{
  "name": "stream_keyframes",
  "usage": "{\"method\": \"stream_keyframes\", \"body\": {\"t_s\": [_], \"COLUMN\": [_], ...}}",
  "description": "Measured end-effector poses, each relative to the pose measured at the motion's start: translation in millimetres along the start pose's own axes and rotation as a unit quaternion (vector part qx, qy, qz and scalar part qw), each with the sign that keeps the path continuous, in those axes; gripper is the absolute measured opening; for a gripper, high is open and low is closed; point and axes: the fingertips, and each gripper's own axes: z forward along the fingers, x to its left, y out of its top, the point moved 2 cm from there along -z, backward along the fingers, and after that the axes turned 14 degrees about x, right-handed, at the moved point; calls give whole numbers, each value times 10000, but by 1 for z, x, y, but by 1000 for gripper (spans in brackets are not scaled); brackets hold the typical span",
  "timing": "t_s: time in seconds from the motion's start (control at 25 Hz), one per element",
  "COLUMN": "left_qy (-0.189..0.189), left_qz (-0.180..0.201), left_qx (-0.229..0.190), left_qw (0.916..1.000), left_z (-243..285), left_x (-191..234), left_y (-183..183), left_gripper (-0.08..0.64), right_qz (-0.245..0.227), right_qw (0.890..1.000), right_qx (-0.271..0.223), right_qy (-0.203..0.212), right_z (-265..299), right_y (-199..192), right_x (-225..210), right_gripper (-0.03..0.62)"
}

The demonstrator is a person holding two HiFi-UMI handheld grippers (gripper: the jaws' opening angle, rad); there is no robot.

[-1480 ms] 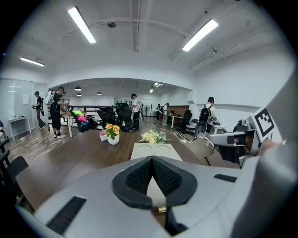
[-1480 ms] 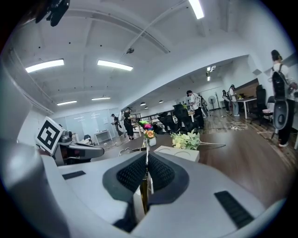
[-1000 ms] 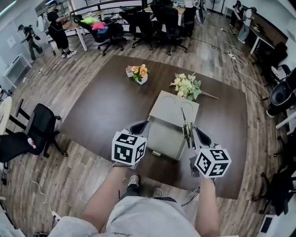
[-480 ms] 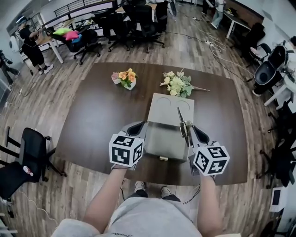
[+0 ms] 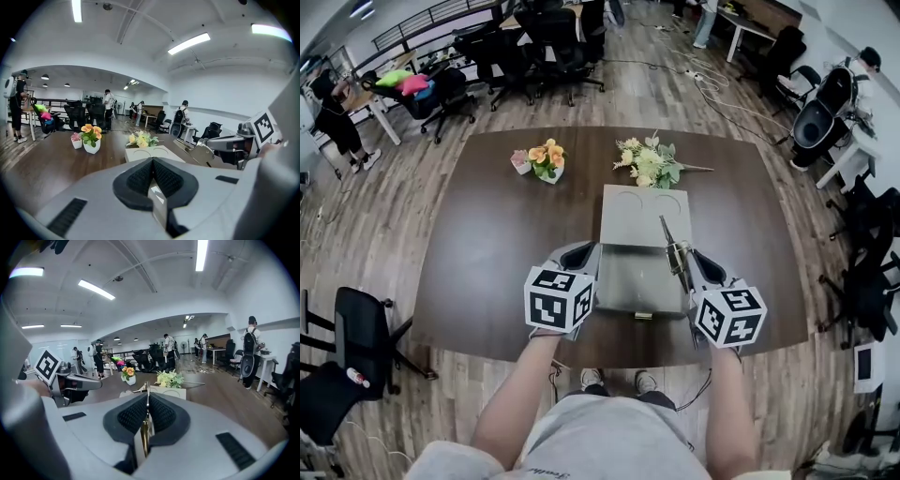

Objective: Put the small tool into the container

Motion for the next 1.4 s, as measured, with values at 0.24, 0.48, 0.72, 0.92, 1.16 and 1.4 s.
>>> {"method": "stream_keyframes", "body": {"t_s": [0.24, 0.48, 0.72, 0.92, 1.16, 1.4], "left_qy": [-156, -226, -260, -277, -264, -274], "left_qz": [68, 73, 59, 71, 52, 51], "left_qx": [44, 73, 110, 154, 176, 231], "left_qw": [9998, 9997, 9996, 9995, 9995, 9993], "left_z": [0, -1, -2, 0, 1, 3], "left_x": [2, 4, 4, 2, 4, 6], "left_y": [-5, -12, -17, -23, -25, -29], "left_gripper": [-2, -2, -2, -2, -2, -2], "right_qz": [-164, -577, -963, -1135, -1382, -1563], "right_qw": [9997, 9973, 9920, 9871, 9815, 9768], "right_qx": [159, 423, 820, 1132, 1317, 1426], "right_qy": [-132, -153, -48, 33, 164, 331], "right_z": [3, 15, 31, 45, 58, 74], "right_y": [-8, -19, -34, -49, -56, -60], "right_x": [6, 15, 26, 30, 35, 42], "right_gripper": [12, 12, 12, 12, 12, 12]}}
